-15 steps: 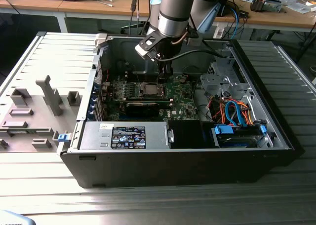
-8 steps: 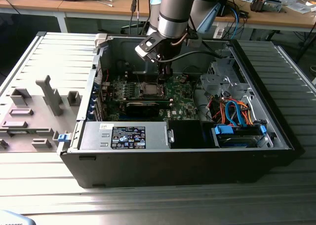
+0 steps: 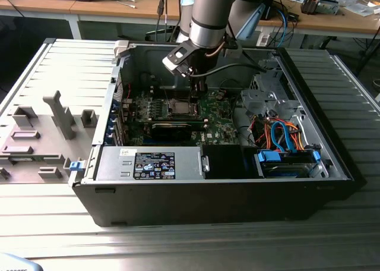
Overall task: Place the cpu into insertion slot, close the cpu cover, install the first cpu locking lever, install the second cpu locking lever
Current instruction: 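Close the cpu cover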
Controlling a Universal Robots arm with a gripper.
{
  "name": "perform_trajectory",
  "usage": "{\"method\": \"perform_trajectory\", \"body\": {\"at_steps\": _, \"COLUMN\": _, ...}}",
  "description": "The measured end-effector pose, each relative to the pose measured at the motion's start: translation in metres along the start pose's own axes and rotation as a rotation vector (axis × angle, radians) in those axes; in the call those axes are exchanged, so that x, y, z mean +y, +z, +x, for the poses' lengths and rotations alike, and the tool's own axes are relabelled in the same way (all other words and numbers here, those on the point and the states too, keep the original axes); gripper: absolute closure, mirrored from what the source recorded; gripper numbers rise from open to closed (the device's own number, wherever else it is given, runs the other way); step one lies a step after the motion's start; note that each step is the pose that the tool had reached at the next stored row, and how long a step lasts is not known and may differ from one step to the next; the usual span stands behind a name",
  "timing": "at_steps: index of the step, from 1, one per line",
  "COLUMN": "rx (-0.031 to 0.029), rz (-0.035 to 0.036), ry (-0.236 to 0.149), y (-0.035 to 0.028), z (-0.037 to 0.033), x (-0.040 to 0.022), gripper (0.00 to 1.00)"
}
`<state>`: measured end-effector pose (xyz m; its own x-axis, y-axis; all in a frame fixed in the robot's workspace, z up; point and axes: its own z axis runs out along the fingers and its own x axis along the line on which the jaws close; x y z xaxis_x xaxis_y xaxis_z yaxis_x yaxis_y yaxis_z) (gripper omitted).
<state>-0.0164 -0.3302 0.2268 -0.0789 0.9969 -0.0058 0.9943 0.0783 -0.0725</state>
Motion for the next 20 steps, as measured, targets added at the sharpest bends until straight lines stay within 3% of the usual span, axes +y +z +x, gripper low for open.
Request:
{"method": "perform_trajectory", "body": {"at_steps": 14, "rx": 0.0001, "rz": 0.0000, "ry": 0.000, "y": 0.0042, "z": 0.0011, "x": -0.0136, "gripper": 0.89}}
{"method": "perform_trajectory", "body": {"at_steps": 20, "rx": 0.0000, "rz": 0.0000, "ry": 0.000, "y": 0.0051, "z": 0.0013, "x": -0.0164, "gripper": 0.89}}
